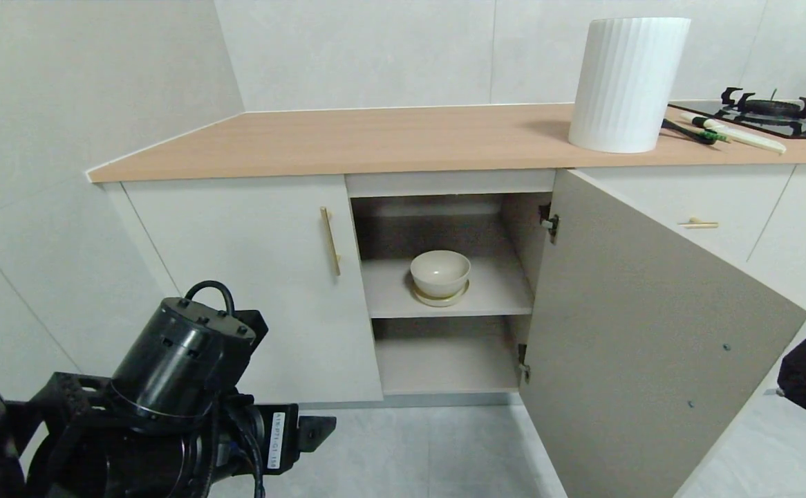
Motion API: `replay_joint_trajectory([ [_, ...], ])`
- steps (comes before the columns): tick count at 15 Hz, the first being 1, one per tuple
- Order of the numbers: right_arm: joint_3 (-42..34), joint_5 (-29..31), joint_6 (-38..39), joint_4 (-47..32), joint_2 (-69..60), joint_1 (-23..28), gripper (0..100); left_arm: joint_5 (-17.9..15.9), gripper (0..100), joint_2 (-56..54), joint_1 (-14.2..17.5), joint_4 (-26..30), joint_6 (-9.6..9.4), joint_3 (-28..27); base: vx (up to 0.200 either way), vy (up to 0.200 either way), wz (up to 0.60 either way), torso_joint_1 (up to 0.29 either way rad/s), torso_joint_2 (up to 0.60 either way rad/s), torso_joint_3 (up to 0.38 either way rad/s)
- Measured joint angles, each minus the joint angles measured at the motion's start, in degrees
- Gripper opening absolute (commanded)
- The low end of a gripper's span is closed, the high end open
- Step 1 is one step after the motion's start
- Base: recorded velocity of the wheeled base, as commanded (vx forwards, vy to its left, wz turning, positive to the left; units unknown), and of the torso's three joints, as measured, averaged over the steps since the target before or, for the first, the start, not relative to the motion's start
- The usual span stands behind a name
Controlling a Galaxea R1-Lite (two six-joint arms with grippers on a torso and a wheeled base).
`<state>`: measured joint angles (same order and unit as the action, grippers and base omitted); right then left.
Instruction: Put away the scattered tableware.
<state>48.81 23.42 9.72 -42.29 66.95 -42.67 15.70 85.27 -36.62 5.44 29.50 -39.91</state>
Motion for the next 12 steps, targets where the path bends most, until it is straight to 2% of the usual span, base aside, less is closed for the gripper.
replay_joint_trajectory([
  [4, 2.26, 2.63, -2.79, -2.44, -2.68, 7.78, 100, 0.0, 100, 0.06, 0.02, 0.02, 0.0, 0.01, 0.0, 0.0, 0.0, 0.0, 0.0, 0.0],
  [8, 4.41, 2.55, -8.55, -2.22, -4.0, 21.33, 100, 0.0, 100, 0.09, 0.02, 0.0, 0.0, 0.01, 0.0, 0.0, 0.0, 0.0, 0.0, 0.0],
  [10, 4.96, 2.28, -10.97, 0.5, -3.58, 28.34, 100, 0.02, 100, 0.09, 0.07, 0.02, 0.0, 0.01, 0.0, 0.0, 0.0, 0.0, 0.0, 0.0],
  [12, 4.99, 1.84, -11.79, 4.39, -1.62, 33.19, 100, 0.02, 100, 0.2, 0.05, 0.0, 0.02, 0.01, 0.0, 0.0, 0.0, 0.0, 0.0, 0.0],
])
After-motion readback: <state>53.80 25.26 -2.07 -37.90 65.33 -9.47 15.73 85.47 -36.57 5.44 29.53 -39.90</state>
